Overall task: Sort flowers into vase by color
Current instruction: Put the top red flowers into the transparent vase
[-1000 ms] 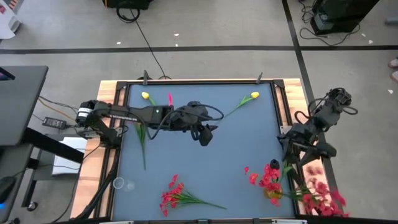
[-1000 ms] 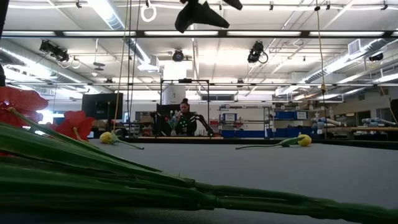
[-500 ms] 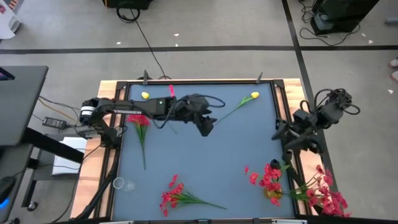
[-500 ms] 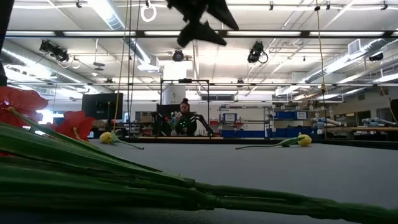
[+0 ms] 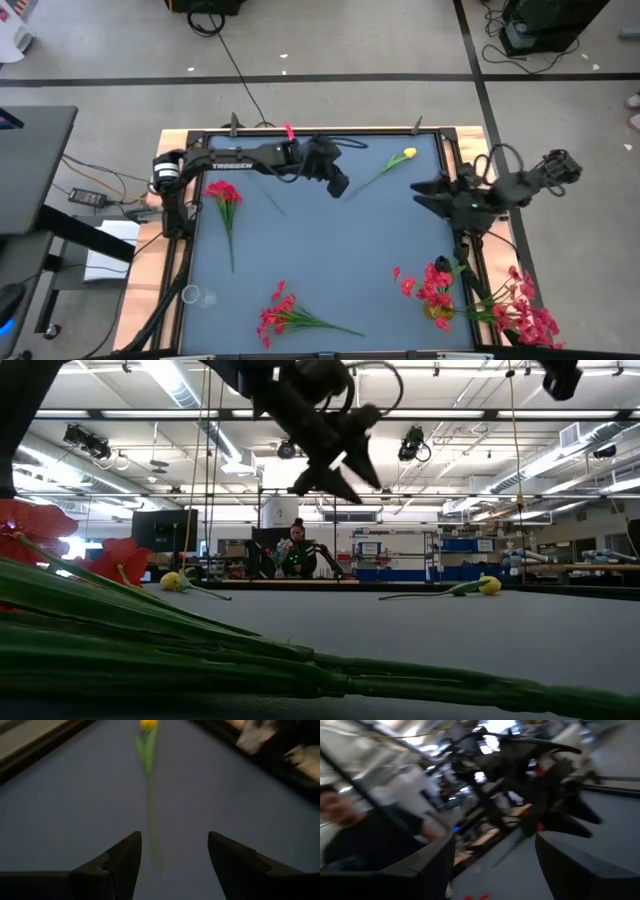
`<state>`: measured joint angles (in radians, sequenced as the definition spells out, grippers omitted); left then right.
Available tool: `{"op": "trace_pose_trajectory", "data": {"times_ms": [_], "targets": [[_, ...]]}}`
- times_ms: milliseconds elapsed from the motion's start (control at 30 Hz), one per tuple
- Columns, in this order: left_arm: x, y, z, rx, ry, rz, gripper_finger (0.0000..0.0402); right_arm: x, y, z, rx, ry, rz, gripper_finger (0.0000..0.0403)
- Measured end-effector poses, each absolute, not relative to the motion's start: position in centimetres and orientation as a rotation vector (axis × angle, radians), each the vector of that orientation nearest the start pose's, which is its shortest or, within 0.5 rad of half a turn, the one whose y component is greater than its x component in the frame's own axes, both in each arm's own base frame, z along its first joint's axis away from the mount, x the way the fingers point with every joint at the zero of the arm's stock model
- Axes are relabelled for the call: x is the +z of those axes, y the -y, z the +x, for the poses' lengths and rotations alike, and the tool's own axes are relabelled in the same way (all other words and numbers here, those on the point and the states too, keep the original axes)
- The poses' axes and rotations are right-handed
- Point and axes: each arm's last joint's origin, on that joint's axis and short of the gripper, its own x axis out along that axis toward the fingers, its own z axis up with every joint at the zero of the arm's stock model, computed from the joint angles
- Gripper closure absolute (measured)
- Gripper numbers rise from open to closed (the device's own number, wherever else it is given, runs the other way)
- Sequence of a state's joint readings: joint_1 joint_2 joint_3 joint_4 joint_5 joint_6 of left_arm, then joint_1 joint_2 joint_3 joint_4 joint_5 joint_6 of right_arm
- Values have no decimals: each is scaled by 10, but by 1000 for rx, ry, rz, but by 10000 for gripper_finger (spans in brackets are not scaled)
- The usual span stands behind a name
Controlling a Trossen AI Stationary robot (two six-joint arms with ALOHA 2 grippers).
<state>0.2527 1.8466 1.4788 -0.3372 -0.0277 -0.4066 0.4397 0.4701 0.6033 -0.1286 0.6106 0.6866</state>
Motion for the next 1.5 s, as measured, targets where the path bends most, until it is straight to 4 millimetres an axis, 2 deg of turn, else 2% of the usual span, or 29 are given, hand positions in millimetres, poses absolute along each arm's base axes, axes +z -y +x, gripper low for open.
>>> {"op": "trace_pose_trajectory", "data": {"times_ms": [200,367,433,533,633,800,900,1033,1267,1367,1500], "targets": [[254,-121,385,483,-786,-501,169,299,-22,142,-354,4,737,138],[256,-126,363,513,-938,-492,169,289,-3,170,-404,-24,821,144],[249,-126,354,518,-1000,-486,169,285,7,182,-407,-27,835,144],[237,-118,334,512,-1023,-511,169,278,23,194,-424,-34,867,144],[223,-107,306,528,-1003,-580,169,272,36,204,-438,-45,902,144],[210,-86,257,597,-962,-684,169,258,48,217,-459,-92,937,148],[200,-75,236,655,-964,-741,169,248,53,224,-475,-128,966,154],[189,-66,219,728,-976,-817,169,235,58,235,-480,-168,1002,161],[179,-55,195,866,-1205,-862,169,225,61,249,-458,-149,1064,168],[183,-48,183,901,-1282,-859,169,222,61,251,-464,-152,1085,168],[191,-39,172,950,-1231,-857,169,219,62,253,-473,-156,1097,168]]}}
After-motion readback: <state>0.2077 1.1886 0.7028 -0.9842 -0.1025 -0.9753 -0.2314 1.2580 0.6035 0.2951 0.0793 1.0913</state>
